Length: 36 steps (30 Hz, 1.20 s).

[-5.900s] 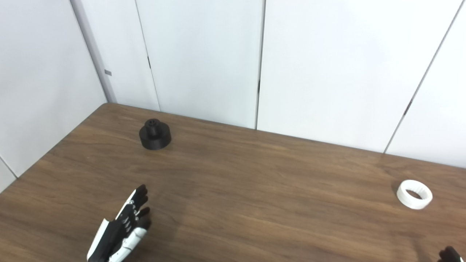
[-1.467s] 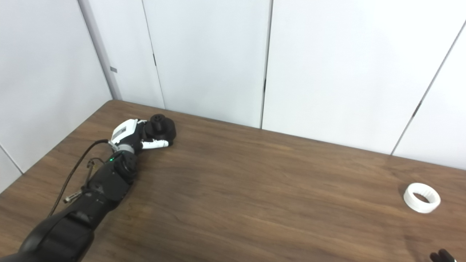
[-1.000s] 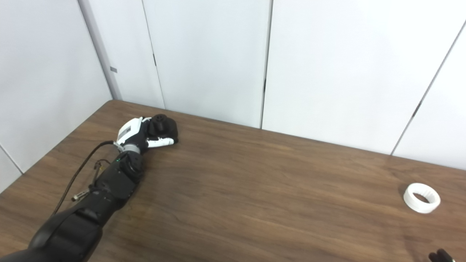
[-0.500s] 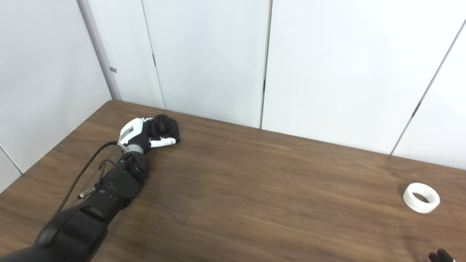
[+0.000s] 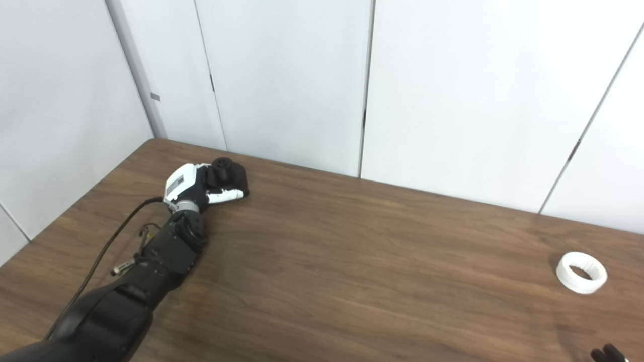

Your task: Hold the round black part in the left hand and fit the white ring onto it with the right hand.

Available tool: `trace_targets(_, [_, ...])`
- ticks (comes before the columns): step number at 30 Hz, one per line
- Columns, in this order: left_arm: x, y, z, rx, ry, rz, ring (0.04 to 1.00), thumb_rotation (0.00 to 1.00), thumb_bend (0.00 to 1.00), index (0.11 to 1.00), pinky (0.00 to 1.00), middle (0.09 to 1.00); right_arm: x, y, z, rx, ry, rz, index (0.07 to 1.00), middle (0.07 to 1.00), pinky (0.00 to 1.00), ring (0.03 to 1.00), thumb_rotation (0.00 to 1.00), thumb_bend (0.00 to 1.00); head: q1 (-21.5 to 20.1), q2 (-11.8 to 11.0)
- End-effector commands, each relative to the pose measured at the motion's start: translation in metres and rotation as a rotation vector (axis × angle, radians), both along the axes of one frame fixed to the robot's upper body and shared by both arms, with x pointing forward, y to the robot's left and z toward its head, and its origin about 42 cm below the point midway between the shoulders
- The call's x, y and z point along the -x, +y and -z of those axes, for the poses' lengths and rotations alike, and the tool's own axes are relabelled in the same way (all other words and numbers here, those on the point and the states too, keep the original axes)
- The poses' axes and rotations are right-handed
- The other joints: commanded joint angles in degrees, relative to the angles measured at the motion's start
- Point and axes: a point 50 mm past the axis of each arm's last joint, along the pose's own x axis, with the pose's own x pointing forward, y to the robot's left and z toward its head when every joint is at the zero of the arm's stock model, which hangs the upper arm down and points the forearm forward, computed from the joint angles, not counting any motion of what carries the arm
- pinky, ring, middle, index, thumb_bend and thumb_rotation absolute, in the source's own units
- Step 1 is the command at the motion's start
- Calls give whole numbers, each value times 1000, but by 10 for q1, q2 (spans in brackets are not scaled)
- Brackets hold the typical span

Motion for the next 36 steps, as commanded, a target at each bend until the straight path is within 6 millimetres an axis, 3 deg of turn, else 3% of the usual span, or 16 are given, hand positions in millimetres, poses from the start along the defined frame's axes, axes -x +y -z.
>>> trace_targets(1, [-12,-1,-22,1,-62,6,992,474,1000,782,1000,925,-3,-4,-10,19,-42,-14,911,909,1000,987,934,685,0,1])
trace_targets(7, [-12,-1,-19,27,-75,6,981,399,962,714,1000,911,-3,-6,-9,33,-39,-16,901,897,1000,975,945,683,-2,2])
trace_targets(10, [-11,-1,-17,50,-91,10,974,300,894,659,1000,897,-4,-7,-7,35,-41,-21,903,896,1000,977,953,685,-1,0])
trace_targets(11, [-11,-1,-15,55,-99,13,968,189,713,577,1000,874,-4,-7,-7,31,-42,-22,902,897,1000,979,950,686,-1,0])
trace_targets(12, [-10,-1,-15,57,-104,15,960,118,601,524,1000,851,-4,-7,-7,29,-42,-23,900,897,1000,980,946,687,-1,0])
trace_targets(14, [-9,-2,-13,66,-124,22,955,75,543,494,1000,834,-3,-6,-8,21,-42,-23,901,896,1000,980,942,681,-1,0])
trace_targets(22, [-7,-4,-14,73,-180,32,933,48,520,483,992,805,-3,-7,-8,13,-37,-21,904,894,1000,983,929,694,-3,1])
trace_targets(27, [-5,-4,-16,62,-210,42,895,48,523,483,889,788,-3,-5,-9,32,-44,-32,911,890,1000,979,946,676,-10,3])
trace_targets(36, [4,-9,-23,34,-271,105,871,46,523,482,825,783,-2,0,-9,55,-31,-57,932,907,1000,992,976,678,-27,-5])
